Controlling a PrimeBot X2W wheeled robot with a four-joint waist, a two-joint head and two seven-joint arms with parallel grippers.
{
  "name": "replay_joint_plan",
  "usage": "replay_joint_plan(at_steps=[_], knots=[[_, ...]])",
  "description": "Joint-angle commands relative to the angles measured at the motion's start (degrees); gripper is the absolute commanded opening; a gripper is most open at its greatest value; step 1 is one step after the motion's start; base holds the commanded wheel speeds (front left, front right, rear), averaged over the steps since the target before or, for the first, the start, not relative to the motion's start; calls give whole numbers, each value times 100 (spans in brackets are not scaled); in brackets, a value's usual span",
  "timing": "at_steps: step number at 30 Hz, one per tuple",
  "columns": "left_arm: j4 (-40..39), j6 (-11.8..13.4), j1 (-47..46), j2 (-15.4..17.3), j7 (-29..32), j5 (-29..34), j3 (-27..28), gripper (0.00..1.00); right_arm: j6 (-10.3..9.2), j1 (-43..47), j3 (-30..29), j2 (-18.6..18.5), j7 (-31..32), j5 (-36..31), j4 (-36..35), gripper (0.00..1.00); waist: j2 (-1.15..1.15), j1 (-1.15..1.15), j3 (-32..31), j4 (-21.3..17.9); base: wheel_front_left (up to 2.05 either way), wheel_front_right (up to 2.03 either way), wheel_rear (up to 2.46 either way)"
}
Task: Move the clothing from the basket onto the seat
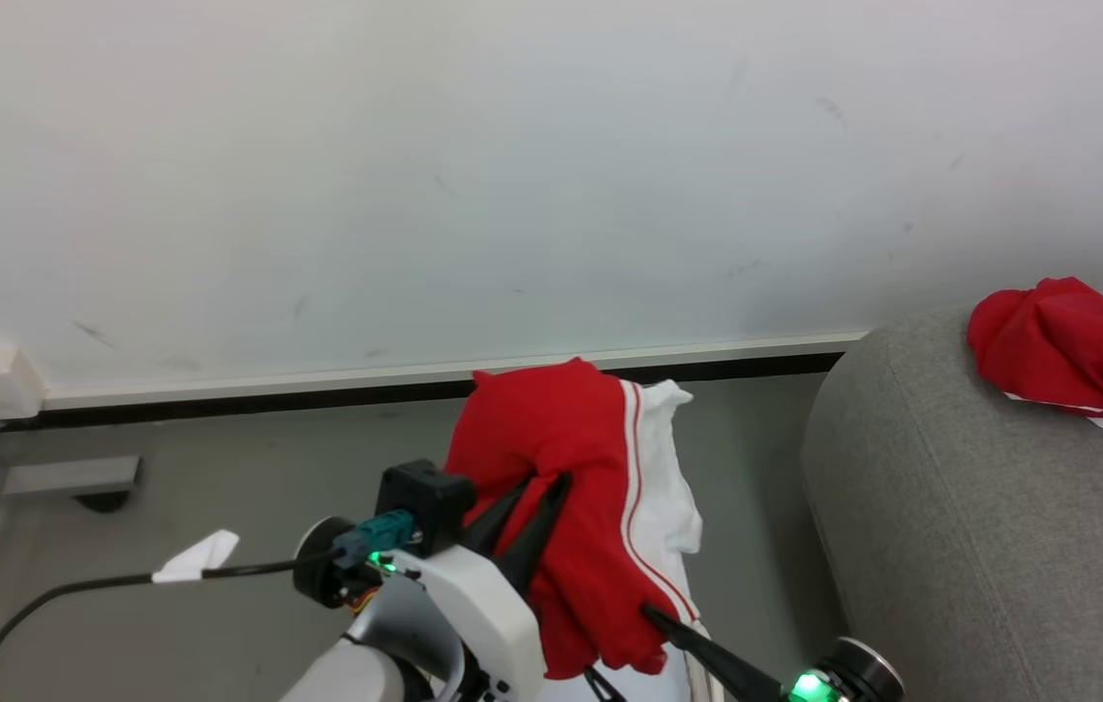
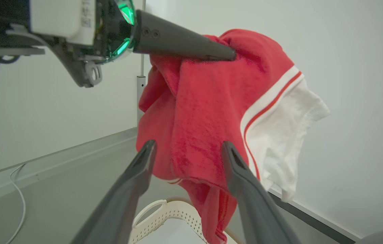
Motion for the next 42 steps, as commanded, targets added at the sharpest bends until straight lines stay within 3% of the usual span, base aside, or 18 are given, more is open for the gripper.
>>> replay_joint_plan(at_steps=[1, 12, 13, 14, 29, 30, 32, 33, 34, 42], knots=[[4, -20, -88, -12, 9, 63, -18, 0, -15, -163, 38, 11, -27, -3, 104, 100, 0, 0, 9, 13, 0, 0, 0], [-39, -132, -254, -243, 136, 45, -340, 0, -14, -894, -212, 383, -49, -618, 1138, 100, 0, 0, 59, 113, 0, 0, 0], [-38, -137, -273, -249, 139, 44, -354, 0, -14, -926, -226, 406, -49, -637, 1191, 82, 0, 0, 62, 125, 0, 0, 0], [-24, -151, -293, -267, 137, 33, -380, 0, -14, -962, -217, 432, -38, -485, 1339, 0, 0, 0, 64, 153, 0, 0, 0], [103, -25, -149, -158, 62, 58, -382, 2, -15, -1017, -788, 388, -42, 111, 1256, 0, 0, 0, 101, 112, 0, 0, 0], [108, -22, -135, -155, 53, 54, -392, 9, -15, -1007, -846, 353, -43, 125, 1220, 0, 0, 0, 100, 98, 0, 0, 0], [110, -2, -140, -152, 1, 72, -399, 38, -15, -986, -956, 292, -43, 164, 1148, 0, 0, 0, 108, 73, 0, 0, 0], [118, -5, -128, -151, -4, 90, -418, 65, -15, -970, -1012, 260, -42, 191, 1105, 0, 0, 0, 112, 60, 0, 0, 0], [123, -16, -120, -152, -30, 108, -439, 100, -15, -955, -1070, 226, -43, 188, 1050, 0, 0, 0, 116, 47, 0, 0, 0], [200, -66, -41, -210, -169, 162, -610, 100, -14, -927, -1457, -126, -44, 233, 798, 0, 0, 0, 159, -265, 0, 0, 0]])
